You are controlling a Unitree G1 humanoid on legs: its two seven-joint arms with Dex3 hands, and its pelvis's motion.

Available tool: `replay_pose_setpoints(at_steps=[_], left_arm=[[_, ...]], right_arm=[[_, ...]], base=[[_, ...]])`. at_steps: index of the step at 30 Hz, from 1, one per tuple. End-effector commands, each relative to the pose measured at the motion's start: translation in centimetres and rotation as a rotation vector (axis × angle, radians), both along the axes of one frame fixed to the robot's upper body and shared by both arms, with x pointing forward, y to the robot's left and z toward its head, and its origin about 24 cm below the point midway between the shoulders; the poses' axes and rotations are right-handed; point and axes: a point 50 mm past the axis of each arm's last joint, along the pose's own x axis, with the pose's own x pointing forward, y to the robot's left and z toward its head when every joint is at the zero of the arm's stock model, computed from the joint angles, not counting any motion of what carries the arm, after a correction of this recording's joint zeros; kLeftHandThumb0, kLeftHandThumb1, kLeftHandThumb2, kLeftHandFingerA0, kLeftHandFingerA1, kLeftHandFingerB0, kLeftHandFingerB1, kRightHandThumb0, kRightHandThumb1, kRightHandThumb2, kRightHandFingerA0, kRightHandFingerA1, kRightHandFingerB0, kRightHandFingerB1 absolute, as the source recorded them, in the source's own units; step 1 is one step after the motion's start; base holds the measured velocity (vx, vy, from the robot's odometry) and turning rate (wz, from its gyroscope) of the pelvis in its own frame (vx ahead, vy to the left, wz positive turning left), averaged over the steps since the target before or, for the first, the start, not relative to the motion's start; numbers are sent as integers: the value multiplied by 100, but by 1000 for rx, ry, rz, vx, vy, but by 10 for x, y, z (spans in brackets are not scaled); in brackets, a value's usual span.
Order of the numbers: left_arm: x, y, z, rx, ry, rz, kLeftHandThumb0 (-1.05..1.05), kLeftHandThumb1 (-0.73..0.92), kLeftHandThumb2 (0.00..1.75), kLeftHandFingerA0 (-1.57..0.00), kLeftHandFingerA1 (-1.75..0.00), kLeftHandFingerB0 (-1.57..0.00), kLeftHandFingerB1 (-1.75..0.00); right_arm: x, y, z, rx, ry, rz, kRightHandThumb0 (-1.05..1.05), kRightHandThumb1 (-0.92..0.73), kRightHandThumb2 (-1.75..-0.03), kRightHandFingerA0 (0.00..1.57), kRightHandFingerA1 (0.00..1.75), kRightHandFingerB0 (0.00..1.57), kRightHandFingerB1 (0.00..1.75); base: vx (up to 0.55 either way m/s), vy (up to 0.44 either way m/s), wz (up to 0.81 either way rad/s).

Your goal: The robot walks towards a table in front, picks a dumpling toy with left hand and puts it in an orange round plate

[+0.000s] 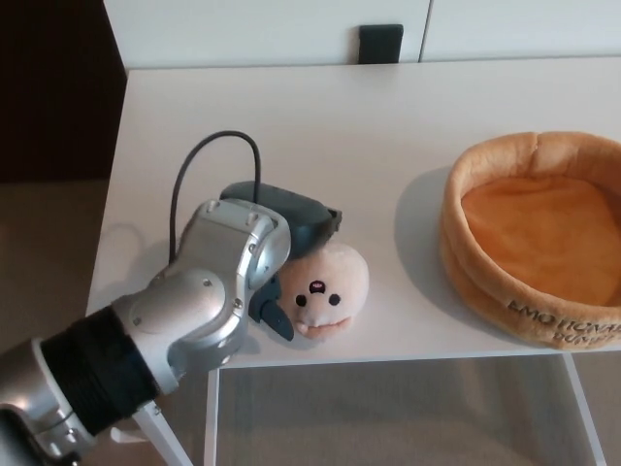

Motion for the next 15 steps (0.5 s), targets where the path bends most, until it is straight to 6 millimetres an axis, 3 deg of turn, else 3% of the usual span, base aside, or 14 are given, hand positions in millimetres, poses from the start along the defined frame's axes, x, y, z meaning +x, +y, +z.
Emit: replay_pose_setpoints(at_steps=[1,2,3,4,5,9,10,11,12,13,14,15], left_arm=[[-2,-1,-7,21,-34,-31,-68,43,78,0,0,0,-3],[-3,-2,-8,15,-36,-30,-66,41,53,0,0,0,0],[-3,-4,-10,10,-36,-30,-66,41,53,0,0,0,0],[-3,-4,-10,9,-38,-32,-67,41,53,0,0,0,0],[-3,-5,-11,11,-46,-39,-69,44,78,0,0,0,-5],[-5,-7,-16,10,-107,-74,-68,44,78,0,-4,0,-3],[-6,-8,-18,-4,-124,-80,-59,36,73,-9,-38,0,-14],[-6,-9,-21,-53,-136,-73,-37,44,54,-49,-69,-16,-30],[-6,-10,-22,-75,-141,-69,-37,44,54,-49,-69,-16,-30],[-8,-11,-27,-106,-176,-78,-20,52,56,-82,-115,-46,-35],[-9,-12,-29,-121,-192,-82,-20,52,56,-82,-115,-46,-35],[-10,-12,-34,-107,-235,-115,-27,78,63,-79,-129,-70,-76]], right_arm=[[-3,0,0,-9,5,-2,-29,-52,-56,77,59,32,31],[-3,-1,0,-5,2,-4,-27,-52,-56,76,59,31,31],[-3,-1,0,1,-2,-9,-27,-52,-56,76,59,31,31],[-2,-1,0,4,-3,-14,-19,-36,-88,69,74,17,50],[-1,-1,0,2,-4,-18,-19,-36,-87,71,75,18,50],[2,-1,0,-5,-4,-10,-19,-37,-87,66,73,17,50],[2,-1,0,-3,-5,-12,-19,-38,-88,68,74,16,49],[3,-1,1,1,-15,-23,-19,-38,-88,68,74,16,50],[3,0,1,3,-18,-27,-19,-38,-88,68,74,16,50],[4,0,1,7,-22,-33,-29,-54,-56,73,58,32,31],[4,0,1,8,-23,-35,-29,-54,-56,73,58,32,31],[5,-1,1,12,-28,-44,-28,-54,-56,71,56,32,31]], base=[[0,0,0],[0,0,0],[0,0,0],[0,0,0],[0,0,0],[0,0,0],[0,0,0],[0,0,0],[0,0,0],[0,0,0],[0,0,0],[0,0,0]])
